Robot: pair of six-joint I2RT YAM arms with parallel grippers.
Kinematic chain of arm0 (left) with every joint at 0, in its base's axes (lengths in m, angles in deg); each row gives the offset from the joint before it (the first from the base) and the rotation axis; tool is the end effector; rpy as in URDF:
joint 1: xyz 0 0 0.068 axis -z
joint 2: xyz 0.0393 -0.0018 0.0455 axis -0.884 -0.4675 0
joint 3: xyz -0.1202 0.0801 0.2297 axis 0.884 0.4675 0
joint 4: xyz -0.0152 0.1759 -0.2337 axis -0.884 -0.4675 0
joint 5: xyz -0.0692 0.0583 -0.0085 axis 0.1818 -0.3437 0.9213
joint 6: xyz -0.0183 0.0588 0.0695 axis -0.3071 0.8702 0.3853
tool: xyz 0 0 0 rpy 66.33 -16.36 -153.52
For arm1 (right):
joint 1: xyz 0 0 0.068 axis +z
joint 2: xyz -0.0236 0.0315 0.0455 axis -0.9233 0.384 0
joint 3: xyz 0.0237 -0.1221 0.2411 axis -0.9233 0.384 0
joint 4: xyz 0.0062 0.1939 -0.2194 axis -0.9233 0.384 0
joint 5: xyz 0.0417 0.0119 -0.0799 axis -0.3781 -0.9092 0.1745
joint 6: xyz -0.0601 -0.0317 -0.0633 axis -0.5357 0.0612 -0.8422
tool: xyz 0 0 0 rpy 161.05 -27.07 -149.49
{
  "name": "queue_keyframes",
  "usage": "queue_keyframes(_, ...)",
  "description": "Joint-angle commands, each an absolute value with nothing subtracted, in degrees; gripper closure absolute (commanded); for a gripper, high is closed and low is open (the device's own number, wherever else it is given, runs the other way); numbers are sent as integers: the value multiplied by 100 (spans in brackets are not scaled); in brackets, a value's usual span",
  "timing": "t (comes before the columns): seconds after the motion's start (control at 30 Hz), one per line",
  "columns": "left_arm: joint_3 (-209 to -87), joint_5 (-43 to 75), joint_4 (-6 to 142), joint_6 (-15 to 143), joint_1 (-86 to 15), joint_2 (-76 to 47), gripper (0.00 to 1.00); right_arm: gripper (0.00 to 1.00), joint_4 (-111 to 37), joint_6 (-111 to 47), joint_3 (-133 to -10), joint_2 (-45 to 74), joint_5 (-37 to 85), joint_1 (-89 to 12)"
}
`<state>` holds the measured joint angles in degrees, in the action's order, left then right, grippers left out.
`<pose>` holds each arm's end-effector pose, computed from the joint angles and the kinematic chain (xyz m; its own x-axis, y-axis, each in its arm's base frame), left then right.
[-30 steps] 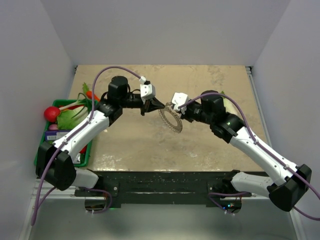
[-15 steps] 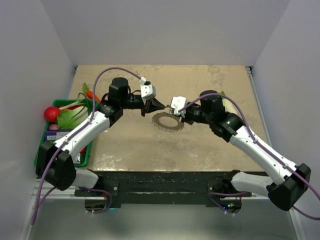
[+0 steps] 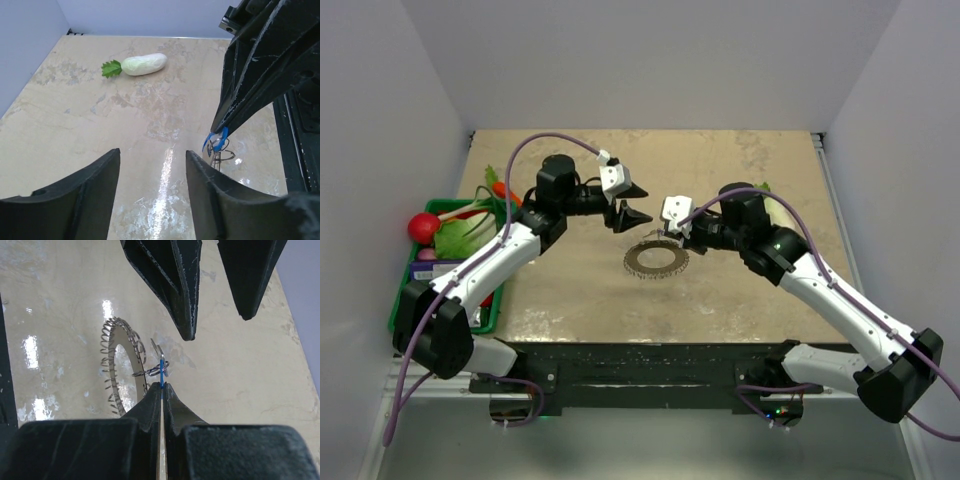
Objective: Remove the keys from the keyring
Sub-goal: Remove the key from the keyring.
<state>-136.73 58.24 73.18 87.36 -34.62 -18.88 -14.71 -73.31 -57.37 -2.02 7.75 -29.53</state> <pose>0.3083 -0.2332 0.3112 0.0198 0.1373 -0.9903 0.9803 0.1918 0.0462 0.2358 0.2255 0.3293 0.1963 -0.5075 -0.8390 -0.8923 0.2623 -0.3674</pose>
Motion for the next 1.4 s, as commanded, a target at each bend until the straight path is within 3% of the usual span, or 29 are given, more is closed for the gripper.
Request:
queue_keyframes(0.0, -13702, 5656, 7687, 8649, -3470, -1909, 34, 100, -1734, -7148, -5797, -443, 616, -2953)
queue_keyframes(0.33, -13772, 5541, 7530, 8622, -3470, -1795, 24, 100, -1989, -6903, -5744, -470, 888, -3032)
queue_keyframes(0.6, -14062, 6770, 6827, 9158, -3470, -1699, 23, 100, -2191, -6683, -5779, -355, 1161, -3059)
queue_keyframes(0.9, -14071, 6948, 6842, 9089, -3392, -1795, 23, 100, -2437, -6358, -5806, -250, 1565, -3059)
queue_keyframes(1.37, -13913, 6307, 7467, 8377, -3216, -2059, 40, 100, -2868, -6050, -5753, -127, 2233, -3059)
